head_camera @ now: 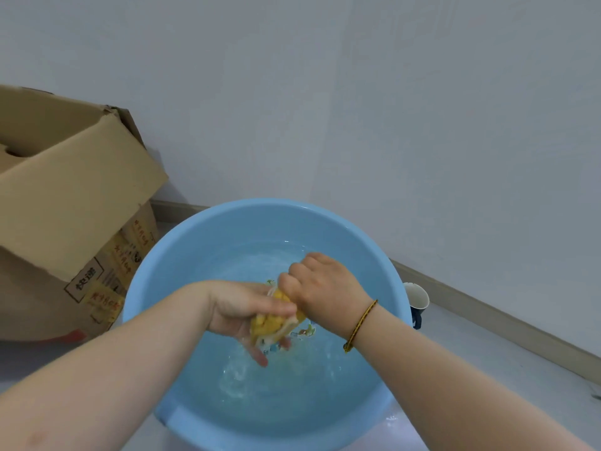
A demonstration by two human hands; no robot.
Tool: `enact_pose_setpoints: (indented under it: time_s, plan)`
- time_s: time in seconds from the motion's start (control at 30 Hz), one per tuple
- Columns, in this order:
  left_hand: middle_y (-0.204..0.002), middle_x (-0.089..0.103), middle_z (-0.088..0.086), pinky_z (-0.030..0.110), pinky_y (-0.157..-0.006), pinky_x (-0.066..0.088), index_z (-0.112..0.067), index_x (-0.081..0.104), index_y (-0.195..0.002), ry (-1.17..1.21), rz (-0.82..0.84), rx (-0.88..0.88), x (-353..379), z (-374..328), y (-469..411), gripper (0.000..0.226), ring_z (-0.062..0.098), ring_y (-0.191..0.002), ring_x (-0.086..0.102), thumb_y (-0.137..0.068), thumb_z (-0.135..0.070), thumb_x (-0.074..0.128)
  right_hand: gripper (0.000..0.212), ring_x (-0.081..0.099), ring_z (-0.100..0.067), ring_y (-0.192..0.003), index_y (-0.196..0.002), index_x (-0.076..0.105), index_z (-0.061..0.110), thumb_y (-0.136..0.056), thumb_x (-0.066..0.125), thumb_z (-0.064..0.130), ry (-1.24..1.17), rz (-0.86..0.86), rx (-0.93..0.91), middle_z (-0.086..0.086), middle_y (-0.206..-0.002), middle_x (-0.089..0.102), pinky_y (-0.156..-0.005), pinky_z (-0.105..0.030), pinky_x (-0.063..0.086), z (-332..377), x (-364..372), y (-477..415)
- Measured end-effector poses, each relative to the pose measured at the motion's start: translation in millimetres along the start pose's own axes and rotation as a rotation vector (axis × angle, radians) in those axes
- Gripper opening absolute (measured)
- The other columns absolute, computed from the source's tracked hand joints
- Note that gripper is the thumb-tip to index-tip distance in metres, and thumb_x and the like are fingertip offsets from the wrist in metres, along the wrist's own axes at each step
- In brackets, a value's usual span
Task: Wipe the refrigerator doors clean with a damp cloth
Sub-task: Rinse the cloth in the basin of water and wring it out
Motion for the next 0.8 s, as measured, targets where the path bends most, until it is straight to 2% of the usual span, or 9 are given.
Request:
enact_pose_setpoints:
  time_s: [0.07,0.17,0.23,0.33,0.4,0.5,0.6,0.7,0.8]
  plan:
    - [-0.089,0.061,0.002,0.028,-0.053,0.056,-0.015,0.054,-0.096,-0.089,0.041,-0.092,12,4,0,0.047,0.012,-0.071,0.067,-0.061,-0.036,0.077,0.052,0.051,-0.014,-0.045,-0.057,0.060,0.019,-0.081,0.022,-0.006,0.072,-0.142,-0.073,0.005,-0.050,0.051,-0.067,-0.026,0.053,1,2,1]
    - [-0.074,0.053,-0.001,0.018,-0.047,0.049,-0.018,0.052,-0.081,-0.287,-0.188,-0.124,21,1,-8,0.012,0.008,-0.061,0.053,-0.083,-0.018,0.064,0.045,0.050,-0.012,-0.043,-0.057,0.061,0.021,-0.082,0.030,0.000,0.097,-0.063,-0.120,0.006,-0.050,0.053,-0.051,-0.021,0.046,3,9,8]
    - [-0.067,0.046,-0.002,0.016,-0.043,0.043,-0.018,0.047,-0.072,-0.515,-0.369,-0.154,26,-2,-19,0.019,0.010,-0.056,0.045,-0.081,-0.016,0.065,0.006,0.047,-0.009,-0.038,-0.057,0.064,0.023,-0.057,0.063,0.017,0.104,0.196,-0.084,0.007,-0.047,0.051,-0.038,-0.018,0.028,6,8,10]
    - [-0.065,0.048,-0.004,0.018,-0.045,0.035,-0.018,0.043,-0.076,-0.886,-0.683,-0.172,34,-3,-32,0.014,0.012,-0.056,0.047,-0.078,-0.015,0.057,0.039,0.046,-0.007,-0.033,-0.054,0.064,0.018,-0.019,0.082,0.020,0.013,0.400,0.135,0.005,-0.043,0.050,-0.034,-0.015,0.014,8,17,12]
    - [-0.089,0.060,-0.005,0.021,-0.058,0.039,-0.019,0.047,-0.102,-0.935,-0.832,-0.200,37,2,-35,0.025,0.016,-0.078,0.057,-0.078,-0.017,0.057,0.037,0.061,-0.012,-0.052,-0.074,0.065,0.014,-0.041,0.083,0.019,-0.021,0.447,0.174,-0.001,-0.063,0.063,-0.035,-0.019,0.023,13,13,9]
    - [-0.113,0.060,0.000,0.025,-0.069,0.037,-0.018,0.040,-0.122,-1.124,-0.914,-0.192,36,11,-38,0.041,0.021,-0.103,0.059,-0.084,-0.022,0.054,0.031,0.060,-0.028,-0.100,-0.116,0.044,0.003,-0.085,0.049,0.004,-0.164,0.630,0.236,-0.012,-0.112,0.060,-0.052,-0.028,0.030,15,19,13]
    - [-0.112,0.062,0.002,0.026,-0.068,0.036,-0.016,0.041,-0.121,-1.317,-0.920,-0.120,33,13,-38,0.037,0.023,-0.103,0.059,-0.085,-0.021,0.048,0.024,0.059,-0.029,-0.098,-0.110,0.046,0.007,-0.086,0.046,0.005,-0.243,0.648,0.306,-0.011,-0.106,0.061,-0.047,-0.023,0.023,16,16,16]
    - [-0.108,0.063,0.001,0.026,-0.068,0.036,-0.015,0.043,-0.114,-1.404,-0.918,-0.023,30,11,-31,0.030,0.024,-0.099,0.060,-0.085,-0.023,0.045,0.013,0.053,-0.030,-0.083,-0.091,0.037,0.014,-0.085,0.046,0.008,-0.312,0.656,0.332,-0.004,-0.077,0.052,-0.047,-0.024,0.023,16,10,16]
    - [-0.108,0.063,0.000,0.026,-0.067,0.034,-0.014,0.043,-0.112,-1.461,-0.889,0.040,28,10,-27,0.029,0.024,-0.099,0.060,-0.086,-0.026,0.044,0.015,0.057,-0.029,-0.091,-0.099,0.046,0.012,-0.084,0.049,0.011,-0.348,0.647,0.342,-0.009,-0.095,0.060,-0.062,-0.027,0.033,13,8,15]
Point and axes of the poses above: each hand's wrist, its own y-axis away from the middle knuckle, its own x-axis out of the palm, z = x × y, the point moved 2 cm from there along -y, towards the middle knuckle
